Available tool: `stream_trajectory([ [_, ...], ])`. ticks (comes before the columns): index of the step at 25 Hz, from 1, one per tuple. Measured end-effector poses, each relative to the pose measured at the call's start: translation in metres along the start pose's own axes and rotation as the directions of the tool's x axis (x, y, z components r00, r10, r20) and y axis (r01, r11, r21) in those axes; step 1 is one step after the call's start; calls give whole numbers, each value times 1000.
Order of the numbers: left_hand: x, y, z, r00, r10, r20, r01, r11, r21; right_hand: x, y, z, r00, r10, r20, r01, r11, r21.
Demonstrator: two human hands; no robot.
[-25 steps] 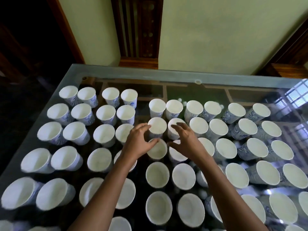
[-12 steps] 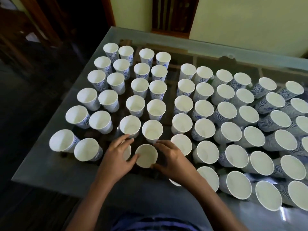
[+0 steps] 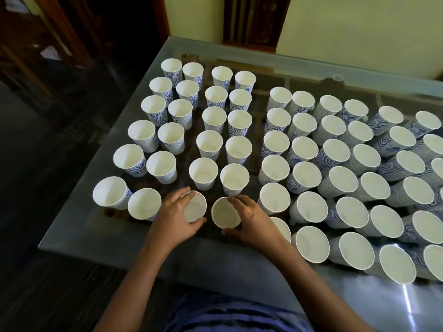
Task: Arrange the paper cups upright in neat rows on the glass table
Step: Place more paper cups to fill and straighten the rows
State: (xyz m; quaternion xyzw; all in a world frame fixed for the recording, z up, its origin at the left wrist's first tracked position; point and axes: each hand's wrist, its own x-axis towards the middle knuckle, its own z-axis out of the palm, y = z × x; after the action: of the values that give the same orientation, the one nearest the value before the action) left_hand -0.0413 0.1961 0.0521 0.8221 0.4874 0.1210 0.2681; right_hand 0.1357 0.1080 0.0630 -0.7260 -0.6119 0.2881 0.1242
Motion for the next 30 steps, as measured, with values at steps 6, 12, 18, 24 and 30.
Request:
stream_trajectory([
  [6, -7, -5, -3, 997, 68, 40, -68, 998, -3, -13, -3, 5, 999, 41, -12, -40, 999, 27],
  [12, -23, -5, -3, 992, 114, 58, -113, 993, -25, -32, -4, 11, 999, 35, -28, -34, 999, 18],
  [18, -24, -5, -5, 993, 104, 59, -101, 994, -50, -35, -3, 9, 999, 16, -37, -14, 999, 42],
  [24, -23, 0, -11, 995, 77, 62, -73, 995, -66, -33, 4, -4, 997, 29, -74, -22, 996, 92],
  [30, 29, -11, -25, 995, 102, -16, -103, 987, -123, 10, -7, -13, 962, 94, -258, -59, 989, 137],
])
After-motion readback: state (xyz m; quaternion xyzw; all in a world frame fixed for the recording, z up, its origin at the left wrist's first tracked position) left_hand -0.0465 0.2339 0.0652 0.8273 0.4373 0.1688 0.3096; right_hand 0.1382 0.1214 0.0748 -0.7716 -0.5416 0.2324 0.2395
